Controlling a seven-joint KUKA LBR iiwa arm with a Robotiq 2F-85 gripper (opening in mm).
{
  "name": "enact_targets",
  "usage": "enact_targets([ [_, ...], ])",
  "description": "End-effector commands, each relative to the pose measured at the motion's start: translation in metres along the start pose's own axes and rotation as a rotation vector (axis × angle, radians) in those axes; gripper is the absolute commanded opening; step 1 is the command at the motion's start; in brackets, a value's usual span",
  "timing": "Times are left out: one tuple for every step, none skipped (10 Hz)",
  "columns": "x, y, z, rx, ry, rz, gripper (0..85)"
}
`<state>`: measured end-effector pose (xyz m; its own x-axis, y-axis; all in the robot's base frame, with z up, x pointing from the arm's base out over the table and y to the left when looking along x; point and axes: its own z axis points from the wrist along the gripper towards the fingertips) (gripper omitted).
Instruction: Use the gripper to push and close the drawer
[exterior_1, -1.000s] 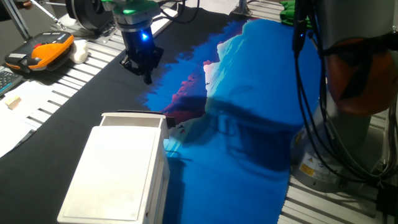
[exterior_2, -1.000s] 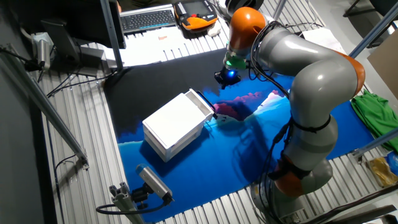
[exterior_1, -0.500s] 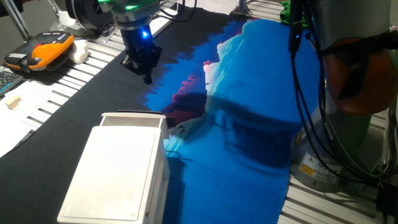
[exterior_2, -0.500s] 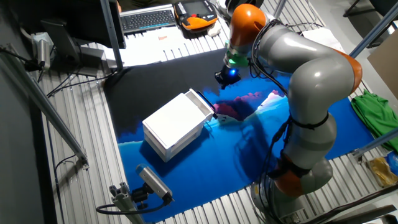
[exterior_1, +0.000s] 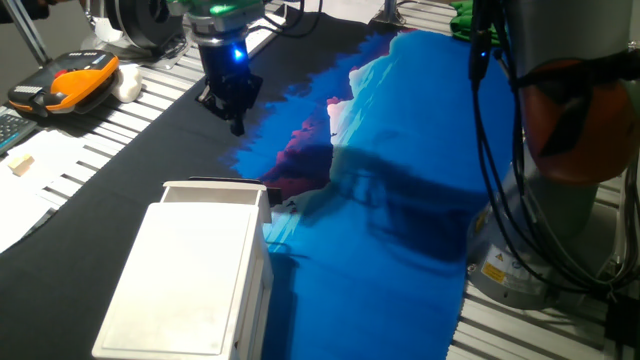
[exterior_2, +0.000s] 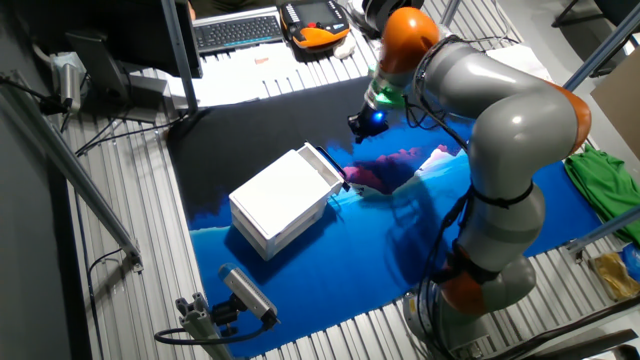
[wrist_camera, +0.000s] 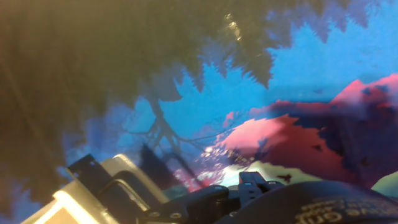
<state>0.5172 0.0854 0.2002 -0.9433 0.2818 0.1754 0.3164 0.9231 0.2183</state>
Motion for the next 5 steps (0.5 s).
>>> enact_targets([
  [0.0, 0.0, 0.0, -0.02, 0.0, 0.004, 0.0],
  [0.0, 0.0, 0.0, -0.021, -0.002, 0.001, 0.0],
  [0.0, 0.0, 0.0, -0.024, 0.001, 0.002, 0.0],
  [0.0, 0.0, 0.0, -0.024, 0.002, 0.001, 0.0],
  [0.0, 0.0, 0.0, -0.018, 0.008, -0.012, 0.0],
])
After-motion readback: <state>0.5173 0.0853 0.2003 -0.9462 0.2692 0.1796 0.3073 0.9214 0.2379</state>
